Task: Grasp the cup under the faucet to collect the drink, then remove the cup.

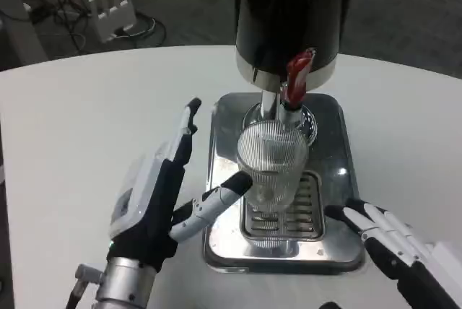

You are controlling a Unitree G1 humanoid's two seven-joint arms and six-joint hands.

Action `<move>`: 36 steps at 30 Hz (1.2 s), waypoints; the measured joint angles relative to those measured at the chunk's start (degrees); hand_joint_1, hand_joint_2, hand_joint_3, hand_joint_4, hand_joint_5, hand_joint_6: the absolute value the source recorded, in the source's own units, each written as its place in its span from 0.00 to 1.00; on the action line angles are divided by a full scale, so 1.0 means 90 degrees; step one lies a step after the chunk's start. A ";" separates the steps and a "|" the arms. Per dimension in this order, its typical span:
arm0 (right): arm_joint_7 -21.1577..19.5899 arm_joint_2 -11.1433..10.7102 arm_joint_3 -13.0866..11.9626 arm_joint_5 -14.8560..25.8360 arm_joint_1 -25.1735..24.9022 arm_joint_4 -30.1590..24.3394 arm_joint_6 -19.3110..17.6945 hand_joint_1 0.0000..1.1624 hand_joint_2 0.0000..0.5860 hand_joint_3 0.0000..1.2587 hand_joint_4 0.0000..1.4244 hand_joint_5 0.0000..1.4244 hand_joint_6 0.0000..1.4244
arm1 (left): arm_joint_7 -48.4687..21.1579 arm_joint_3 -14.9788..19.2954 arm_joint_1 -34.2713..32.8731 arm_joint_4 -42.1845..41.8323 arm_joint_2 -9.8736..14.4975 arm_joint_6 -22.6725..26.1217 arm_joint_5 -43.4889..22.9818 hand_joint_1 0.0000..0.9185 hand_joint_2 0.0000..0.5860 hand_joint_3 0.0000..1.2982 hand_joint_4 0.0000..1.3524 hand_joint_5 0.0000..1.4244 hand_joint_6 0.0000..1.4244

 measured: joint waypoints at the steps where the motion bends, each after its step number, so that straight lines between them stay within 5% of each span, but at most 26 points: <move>1: 0.0000 0.0009 0.0011 -0.0005 0.0007 0.0000 0.0000 0.41 0.71 0.08 0.01 0.00 0.00 | -0.0256 0.0049 0.0090 -0.0424 -0.0044 0.0065 -0.0220 0.00 0.20 0.06 0.00 0.09 0.07; 11: -0.0050 0.0026 -0.0007 -0.0001 0.0067 0.0008 -0.0002 0.41 0.71 0.08 0.01 0.00 0.00 | -0.1611 0.0039 0.0159 -0.2213 -0.0489 0.0974 -0.0866 0.00 0.24 0.06 0.01 0.10 0.07; 36: -0.0188 0.0046 -0.0029 0.0017 0.0234 0.0030 -0.0064 0.41 0.71 0.08 0.01 0.00 0.00 | -0.2221 -0.0295 -0.0149 -0.3503 -0.0887 0.1952 -0.0571 0.00 0.21 0.04 0.00 0.08 0.06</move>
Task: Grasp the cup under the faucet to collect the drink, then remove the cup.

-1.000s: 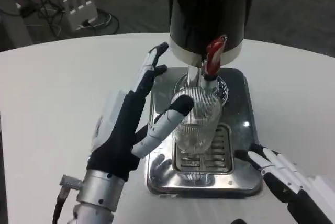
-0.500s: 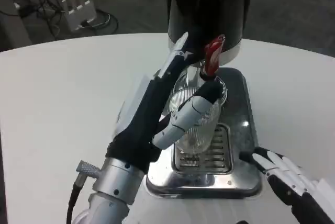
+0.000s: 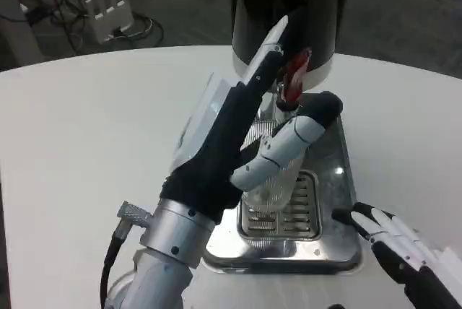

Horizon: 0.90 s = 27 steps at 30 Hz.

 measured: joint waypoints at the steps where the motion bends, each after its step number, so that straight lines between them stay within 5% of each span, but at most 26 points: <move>1: 0.0000 0.0000 0.0000 0.0000 0.0001 0.0001 0.0000 0.41 0.71 0.08 0.01 0.00 0.00 | -0.0034 -0.0014 -0.0001 -0.0031 0.0022 0.0038 0.0088 0.00 0.20 0.03 0.00 0.08 0.05; 27: -0.0038 0.0033 0.0041 0.0038 0.0024 0.0001 -0.0011 0.40 0.73 0.08 0.01 0.00 0.00 | -0.0441 -0.0345 -0.0322 -0.0199 0.0549 0.0237 0.1292 0.00 0.18 0.00 0.00 0.02 0.01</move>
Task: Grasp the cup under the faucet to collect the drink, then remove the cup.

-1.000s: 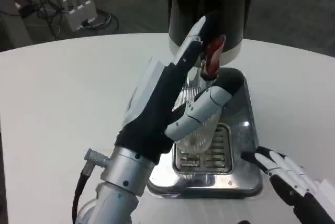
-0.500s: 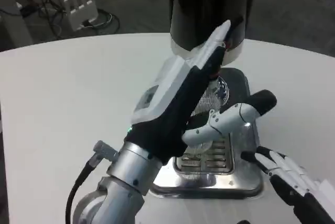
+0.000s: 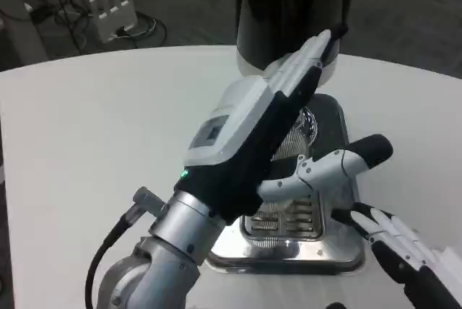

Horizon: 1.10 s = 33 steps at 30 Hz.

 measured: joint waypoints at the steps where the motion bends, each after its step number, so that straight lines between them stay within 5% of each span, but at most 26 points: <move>1: 0.0000 0.0001 0.0003 0.0000 0.0000 0.0000 0.0000 0.40 0.73 0.08 0.01 0.00 0.00 | 0.0000 -0.0021 -0.0007 0.0000 0.0039 -0.0015 0.0042 0.00 0.19 0.00 0.00 0.02 0.01; 33: -0.0003 0.0002 -0.0030 0.0116 -0.0066 0.0033 0.0001 0.39 0.73 0.09 0.01 0.00 0.00 | 0.0310 -0.0373 -0.0230 0.0744 0.0084 -0.0652 0.0326 0.00 0.23 0.00 0.00 0.00 0.00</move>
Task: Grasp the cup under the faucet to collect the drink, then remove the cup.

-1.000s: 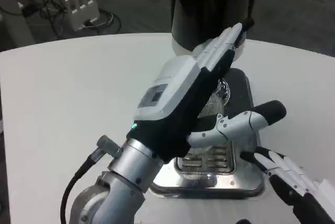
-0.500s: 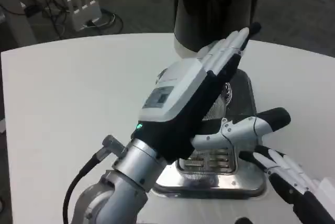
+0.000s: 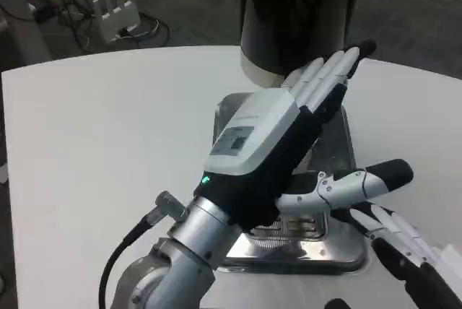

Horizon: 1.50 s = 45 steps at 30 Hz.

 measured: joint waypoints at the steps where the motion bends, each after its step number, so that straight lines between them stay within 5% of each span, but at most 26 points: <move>1: -0.0008 0.0010 0.0004 0.0030 -0.0003 0.0026 0.0000 0.41 0.72 0.09 0.02 0.00 0.00 | 0.0008 0.0001 0.0001 0.0000 0.0000 0.0000 -0.0003 0.00 0.23 0.00 0.00 0.00 0.00; 10: -0.1062 0.0710 0.0271 0.0638 -0.0532 0.1705 0.0005 0.62 0.48 0.11 0.10 0.07 0.05 | 0.0052 0.0115 0.0132 -0.0122 0.0007 -0.0001 -0.0034 0.00 0.24 0.00 0.00 0.00 0.00; 18: -0.2337 0.1375 0.0501 0.1319 -0.1051 0.3165 -0.0696 0.69 0.33 0.08 0.08 0.09 0.10 | 0.0027 0.0132 0.0208 -0.0206 0.0002 0.0009 -0.0030 0.00 0.24 0.00 0.00 0.00 0.00; 25: -0.2760 0.1556 0.0793 0.1206 -0.1644 0.3828 -0.0777 0.71 0.31 0.07 0.07 0.08 0.11 | 0.0015 0.0149 0.0202 -0.0204 0.0006 0.0015 -0.0030 0.00 0.24 0.00 0.00 0.00 0.00; 31: -0.2990 0.1861 0.1094 0.1072 -0.2180 0.4135 -0.0426 0.71 0.31 0.07 0.07 0.08 0.11 | -0.0019 0.0189 0.0177 -0.0185 0.0009 0.0012 -0.0054 0.00 0.24 0.00 0.00 0.00 0.00; 45: -0.3552 0.1901 0.1348 0.0885 -0.2995 0.4822 -0.0081 0.72 0.30 0.07 0.08 0.10 0.13 | -0.0120 0.0206 0.0002 -0.0071 0.0011 0.0014 -0.0056 0.00 0.24 0.00 0.00 0.00 0.00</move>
